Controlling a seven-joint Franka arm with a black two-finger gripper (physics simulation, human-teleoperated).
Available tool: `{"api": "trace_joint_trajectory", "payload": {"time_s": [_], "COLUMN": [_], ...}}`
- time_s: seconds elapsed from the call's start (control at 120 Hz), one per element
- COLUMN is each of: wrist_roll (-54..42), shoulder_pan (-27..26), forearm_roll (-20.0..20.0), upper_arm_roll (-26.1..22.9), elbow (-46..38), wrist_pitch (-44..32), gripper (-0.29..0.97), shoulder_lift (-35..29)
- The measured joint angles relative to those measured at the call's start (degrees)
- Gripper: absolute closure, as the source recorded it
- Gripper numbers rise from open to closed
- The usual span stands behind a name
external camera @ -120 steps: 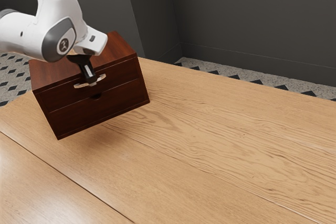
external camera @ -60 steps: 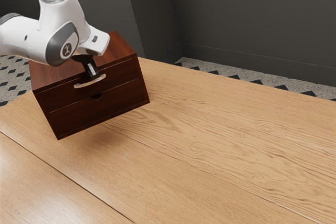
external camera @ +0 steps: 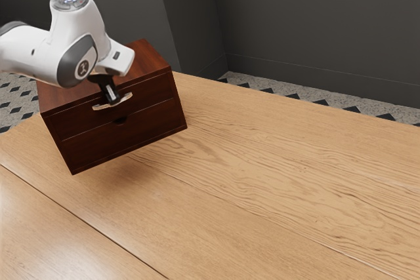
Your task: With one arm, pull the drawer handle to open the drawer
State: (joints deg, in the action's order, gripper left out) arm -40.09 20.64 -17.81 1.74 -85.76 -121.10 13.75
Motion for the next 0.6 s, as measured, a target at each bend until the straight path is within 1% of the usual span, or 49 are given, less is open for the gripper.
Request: {"api": "trace_joint_trajectory", "payload": {"time_s": [0.125, 0.317, 0.6], "wrist_roll": [0.1, 0.2, 0.4], "shoulder_pan": [-0.8, -1.1, -1.5], "forearm_roll": [0.0, 0.0, -0.1], "upper_arm_roll": [1.0, 1.2, 1.9], "elbow": [-0.4, -0.5, -1.8], "wrist_pitch": [-0.1, -0.2, -0.3], "gripper": [0.62, 0.65, 0.67], "shoulder_lift": [0.0, 0.1, -0.2]}}
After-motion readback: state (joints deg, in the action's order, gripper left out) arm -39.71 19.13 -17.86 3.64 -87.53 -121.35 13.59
